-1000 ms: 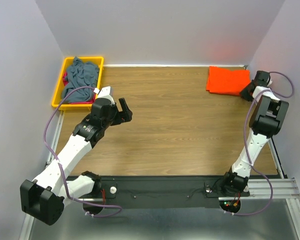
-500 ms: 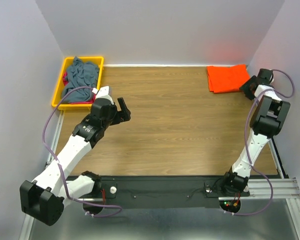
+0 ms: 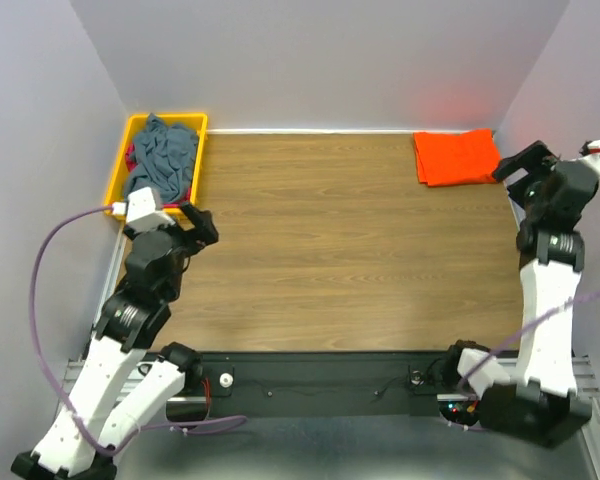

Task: Fold and stack the t-shirts
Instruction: Neatly place the folded tshirt to the corner

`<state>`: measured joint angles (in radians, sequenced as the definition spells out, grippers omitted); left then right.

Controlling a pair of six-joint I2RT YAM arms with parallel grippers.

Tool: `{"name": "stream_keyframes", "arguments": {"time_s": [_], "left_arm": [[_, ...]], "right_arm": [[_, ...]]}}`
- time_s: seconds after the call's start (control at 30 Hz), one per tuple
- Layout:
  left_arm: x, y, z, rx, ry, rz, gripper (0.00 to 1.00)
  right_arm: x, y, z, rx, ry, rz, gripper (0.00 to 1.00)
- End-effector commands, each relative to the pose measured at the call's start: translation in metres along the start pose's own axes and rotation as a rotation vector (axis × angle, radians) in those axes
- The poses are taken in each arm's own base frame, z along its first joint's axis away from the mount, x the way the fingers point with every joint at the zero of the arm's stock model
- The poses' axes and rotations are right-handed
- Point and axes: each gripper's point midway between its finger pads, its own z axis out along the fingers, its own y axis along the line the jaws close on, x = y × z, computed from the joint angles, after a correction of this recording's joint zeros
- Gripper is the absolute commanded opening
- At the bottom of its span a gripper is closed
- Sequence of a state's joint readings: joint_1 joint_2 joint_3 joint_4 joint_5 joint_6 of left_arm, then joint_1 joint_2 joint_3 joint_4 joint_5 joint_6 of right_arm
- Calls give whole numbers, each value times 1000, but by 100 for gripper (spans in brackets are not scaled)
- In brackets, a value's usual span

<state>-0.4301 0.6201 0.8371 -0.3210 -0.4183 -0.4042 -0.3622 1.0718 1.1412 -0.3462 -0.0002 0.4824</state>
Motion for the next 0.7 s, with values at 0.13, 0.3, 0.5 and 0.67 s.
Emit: {"name": "stream_keyframes", "arguments": {"time_s": [0.13, 0.3, 0.5, 0.67], "left_arm": [[-50, 43, -51, -97, -254, -111, 99], [-51, 56, -70, -68, -336, -181, 99], [-52, 55, -76, -23, -377, -230, 99], [-38, 62, -74, -29, -387, -258, 99]], "right_arm": [[6, 17, -117, -53, -138, -156, 100], [-1, -7, -177, -113, -315, -186, 100], [18, -7, -183, -188, -311, -196, 100], [39, -14, -171, -180, -273, -171, 100]]}}
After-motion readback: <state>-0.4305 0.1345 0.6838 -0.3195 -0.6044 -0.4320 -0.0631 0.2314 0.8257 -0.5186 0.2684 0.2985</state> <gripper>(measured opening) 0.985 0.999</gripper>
